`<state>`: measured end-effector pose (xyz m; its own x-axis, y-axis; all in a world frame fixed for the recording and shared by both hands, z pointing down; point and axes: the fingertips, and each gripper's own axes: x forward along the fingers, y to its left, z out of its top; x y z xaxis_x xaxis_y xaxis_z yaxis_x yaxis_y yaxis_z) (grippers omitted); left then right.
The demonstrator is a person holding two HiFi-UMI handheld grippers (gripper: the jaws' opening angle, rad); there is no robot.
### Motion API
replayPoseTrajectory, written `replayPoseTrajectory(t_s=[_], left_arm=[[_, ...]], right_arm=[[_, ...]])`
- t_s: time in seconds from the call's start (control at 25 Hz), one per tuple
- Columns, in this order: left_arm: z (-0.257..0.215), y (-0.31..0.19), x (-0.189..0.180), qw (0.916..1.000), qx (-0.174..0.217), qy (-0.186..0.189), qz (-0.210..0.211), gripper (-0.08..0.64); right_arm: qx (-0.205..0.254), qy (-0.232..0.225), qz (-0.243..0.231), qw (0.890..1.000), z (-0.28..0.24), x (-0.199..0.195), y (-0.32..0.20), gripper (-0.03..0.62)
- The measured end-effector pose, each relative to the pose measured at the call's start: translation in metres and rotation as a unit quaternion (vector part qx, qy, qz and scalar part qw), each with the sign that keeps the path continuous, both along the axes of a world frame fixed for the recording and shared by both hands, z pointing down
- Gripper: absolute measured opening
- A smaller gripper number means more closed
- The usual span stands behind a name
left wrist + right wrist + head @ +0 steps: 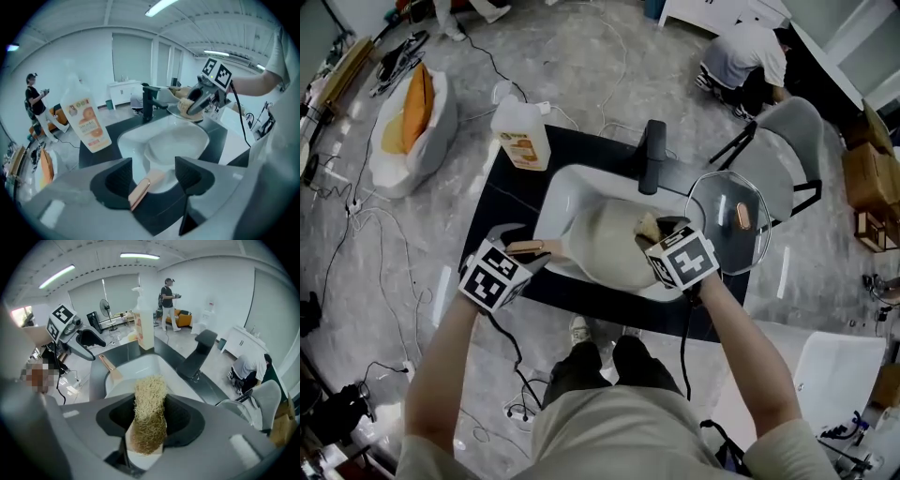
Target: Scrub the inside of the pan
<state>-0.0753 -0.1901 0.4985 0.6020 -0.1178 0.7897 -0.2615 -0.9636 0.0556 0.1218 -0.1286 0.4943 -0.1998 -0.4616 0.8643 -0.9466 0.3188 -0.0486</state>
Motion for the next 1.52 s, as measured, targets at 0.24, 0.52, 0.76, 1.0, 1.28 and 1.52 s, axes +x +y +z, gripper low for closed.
replayPoseTrajectory(t_s=[0.24,0.52,0.76,1.0,1.28,1.52], left_arm=[[-0.075,-0.004,0.015,0.995,0.046,0.075,-0.048,0.274],[-0.163,-0.006,0.031,0.9824,0.118,0.131,-0.062,0.228],[-0.241,-0.001,0.043,0.9616,0.169,0.204,-0.071,0.198],[-0.3,0.011,0.046,0.94,0.203,0.261,-0.085,0.151],[-0.361,0.03,0.053,0.9126,0.27,0.298,-0.071,0.107],[-0.391,0.048,0.054,0.8926,0.297,0.327,-0.089,0.1]], right_arm=[[0.109,-0.028,0.006,0.994,-0.072,-0.017,-0.016,0.172],[0.21,-0.095,0.021,0.973,-0.163,-0.026,-0.017,0.173],[0.303,-0.122,0.03,0.945,-0.244,-0.017,-0.008,0.176],[0.37,-0.125,0.018,0.92,-0.31,-0.014,0.017,0.176],[0.443,-0.115,0.01,0.889,-0.375,-0.008,0.045,0.177],[0.485,-0.11,0.025,0.867,-0.41,0.005,0.068,0.178]])
